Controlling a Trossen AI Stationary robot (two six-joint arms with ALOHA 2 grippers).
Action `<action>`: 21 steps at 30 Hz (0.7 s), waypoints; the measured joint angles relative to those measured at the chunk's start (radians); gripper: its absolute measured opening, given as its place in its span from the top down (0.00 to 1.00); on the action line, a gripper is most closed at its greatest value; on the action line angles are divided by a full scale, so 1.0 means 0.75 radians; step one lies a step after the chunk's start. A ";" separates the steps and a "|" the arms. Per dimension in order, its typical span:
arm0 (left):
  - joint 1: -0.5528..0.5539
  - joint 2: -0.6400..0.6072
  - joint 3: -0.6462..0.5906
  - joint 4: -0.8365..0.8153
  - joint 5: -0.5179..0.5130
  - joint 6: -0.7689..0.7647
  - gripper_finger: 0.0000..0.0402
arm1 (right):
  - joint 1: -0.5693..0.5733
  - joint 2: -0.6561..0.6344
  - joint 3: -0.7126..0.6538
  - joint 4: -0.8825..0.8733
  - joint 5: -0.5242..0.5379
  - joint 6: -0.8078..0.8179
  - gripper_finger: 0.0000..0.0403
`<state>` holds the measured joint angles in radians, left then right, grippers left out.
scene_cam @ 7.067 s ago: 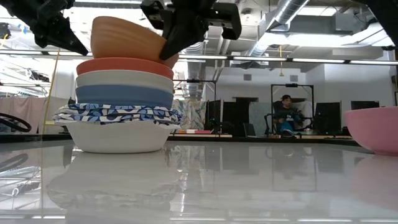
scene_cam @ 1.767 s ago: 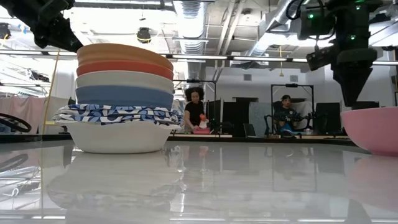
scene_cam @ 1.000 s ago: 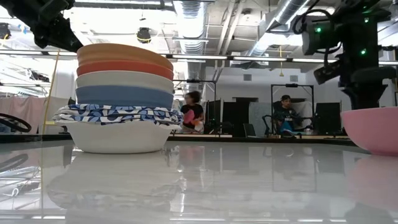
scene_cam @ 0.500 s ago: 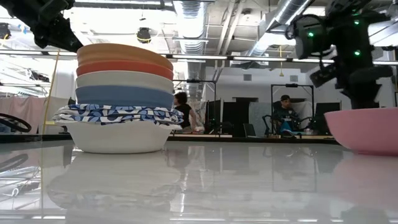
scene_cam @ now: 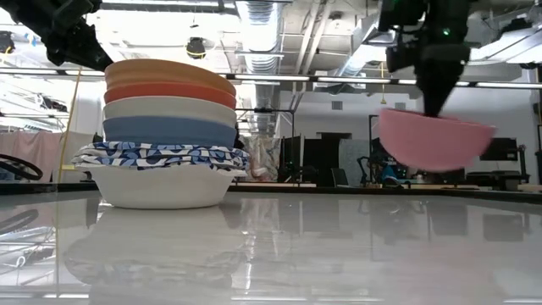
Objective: Nest bowls inside each other
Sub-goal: Stack the pink bowl on top of the orange bowl
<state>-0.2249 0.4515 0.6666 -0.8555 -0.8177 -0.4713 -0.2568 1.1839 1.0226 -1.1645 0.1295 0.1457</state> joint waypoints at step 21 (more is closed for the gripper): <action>0.000 0.000 0.000 0.000 0.000 0.000 1.00 | -0.387 0.547 0.696 0.015 -0.159 -0.456 0.98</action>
<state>-0.2247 0.4515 0.6666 -0.8555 -0.8173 -0.4713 -0.5470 1.5941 1.5445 -1.1534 0.0103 -0.1959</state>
